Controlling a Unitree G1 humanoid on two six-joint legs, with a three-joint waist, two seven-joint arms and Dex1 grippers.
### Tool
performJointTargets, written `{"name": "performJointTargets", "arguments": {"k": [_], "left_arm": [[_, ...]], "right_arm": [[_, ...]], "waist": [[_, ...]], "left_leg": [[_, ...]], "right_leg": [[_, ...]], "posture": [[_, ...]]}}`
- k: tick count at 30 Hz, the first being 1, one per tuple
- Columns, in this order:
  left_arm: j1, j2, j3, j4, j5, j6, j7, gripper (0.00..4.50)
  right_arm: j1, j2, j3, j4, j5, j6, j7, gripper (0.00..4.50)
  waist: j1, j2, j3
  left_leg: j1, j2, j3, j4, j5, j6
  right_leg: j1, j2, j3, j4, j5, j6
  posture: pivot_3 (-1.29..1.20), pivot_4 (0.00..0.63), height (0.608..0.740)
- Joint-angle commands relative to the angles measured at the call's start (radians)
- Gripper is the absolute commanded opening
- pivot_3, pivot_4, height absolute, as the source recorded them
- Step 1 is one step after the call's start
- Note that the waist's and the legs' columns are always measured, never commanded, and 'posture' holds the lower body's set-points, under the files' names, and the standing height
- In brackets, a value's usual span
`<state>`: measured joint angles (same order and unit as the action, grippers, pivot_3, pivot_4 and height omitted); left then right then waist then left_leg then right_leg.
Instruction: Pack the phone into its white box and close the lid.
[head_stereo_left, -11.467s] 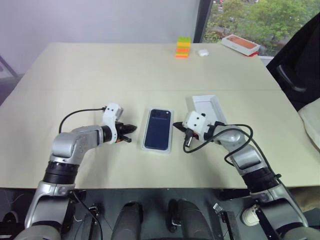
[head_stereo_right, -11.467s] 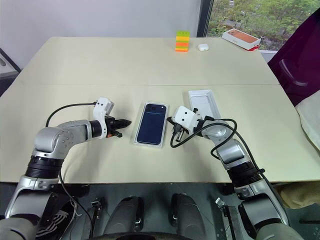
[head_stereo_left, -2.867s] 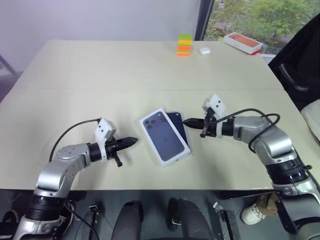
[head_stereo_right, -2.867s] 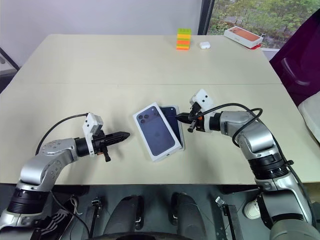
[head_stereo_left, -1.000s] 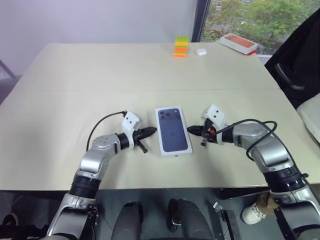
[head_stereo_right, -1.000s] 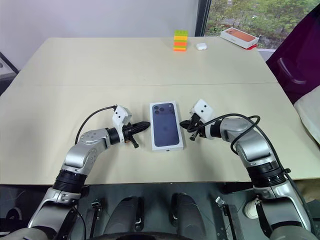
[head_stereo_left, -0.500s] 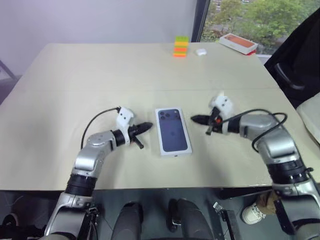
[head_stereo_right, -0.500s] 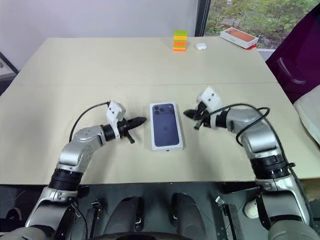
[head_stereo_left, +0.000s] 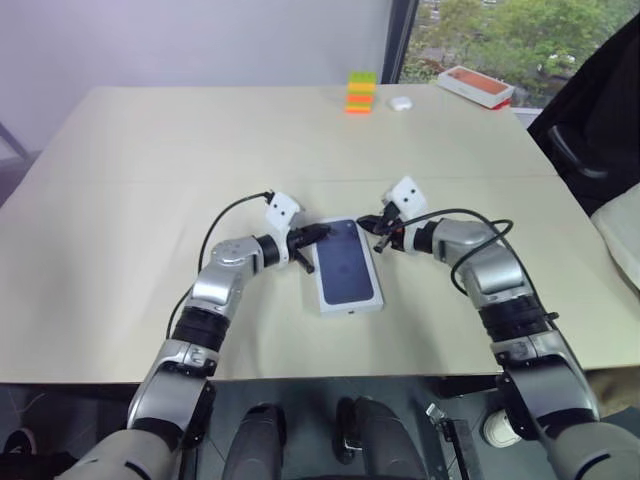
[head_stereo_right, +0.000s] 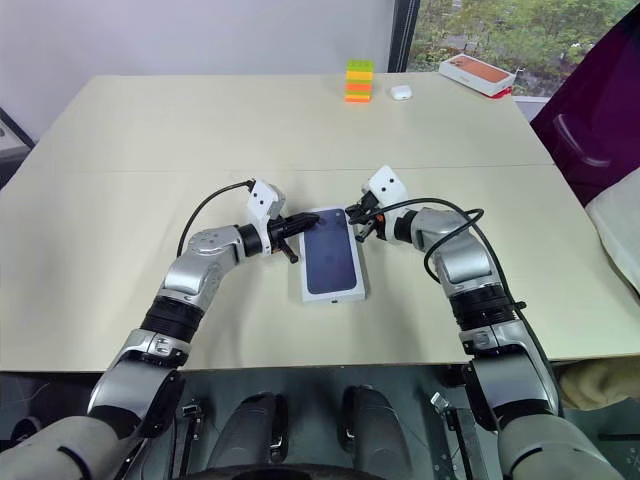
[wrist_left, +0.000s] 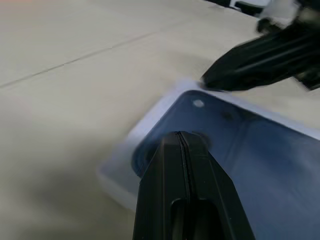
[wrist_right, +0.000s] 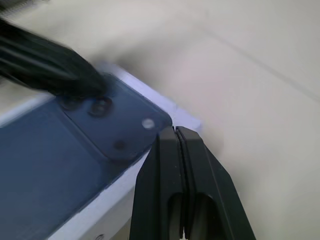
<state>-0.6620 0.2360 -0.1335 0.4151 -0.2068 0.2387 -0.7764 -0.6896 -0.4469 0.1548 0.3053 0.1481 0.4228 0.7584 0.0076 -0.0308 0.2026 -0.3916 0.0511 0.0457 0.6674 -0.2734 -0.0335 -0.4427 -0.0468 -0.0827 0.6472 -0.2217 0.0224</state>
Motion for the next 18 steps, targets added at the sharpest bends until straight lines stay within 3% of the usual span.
{"name": "performJointTargets", "arguments": {"k": [1, 12, 18], "left_arm": [[0.042, 0.033, -0.036, -0.034, 0.029, 0.003, -0.048, 0.00], [0.182, 0.128, -0.058, -0.268, -0.053, 0.107, -0.226, 0.00], [0.258, 0.158, -0.064, -0.357, -0.072, 0.146, -0.243, 0.00]], "right_arm": [[0.042, -0.030, 0.014, -0.072, 0.007, 0.010, 0.065, 0.03], [0.273, -0.222, 0.001, -0.465, 0.191, 0.219, 0.326, 0.03], [0.345, -0.286, -0.002, -0.541, 0.214, 0.183, 0.376, 0.03]], "waist": [[0.000, 0.000, 0.000], [0.005, 0.001, -0.001], [0.005, 0.001, -0.001]], "left_leg": [[0.000, 0.000, 0.000, 0.000, 0.000, 0.000], [0.002, 0.000, -0.001, 0.000, 0.000, 0.000], [0.002, 0.000, -0.001, 0.000, 0.000, 0.000]], "right_leg": [[0.000, 0.000, 0.000, 0.000, 0.000, 0.000], [0.003, 0.000, 0.000, 0.000, 0.000, 0.000], [0.003, 0.000, 0.000, -0.001, -0.002, 0.003]], "posture": [[0.00, 0.150, 0.740], [0.00, 0.150, 0.740], [0.00, 0.150, 0.740]]}}
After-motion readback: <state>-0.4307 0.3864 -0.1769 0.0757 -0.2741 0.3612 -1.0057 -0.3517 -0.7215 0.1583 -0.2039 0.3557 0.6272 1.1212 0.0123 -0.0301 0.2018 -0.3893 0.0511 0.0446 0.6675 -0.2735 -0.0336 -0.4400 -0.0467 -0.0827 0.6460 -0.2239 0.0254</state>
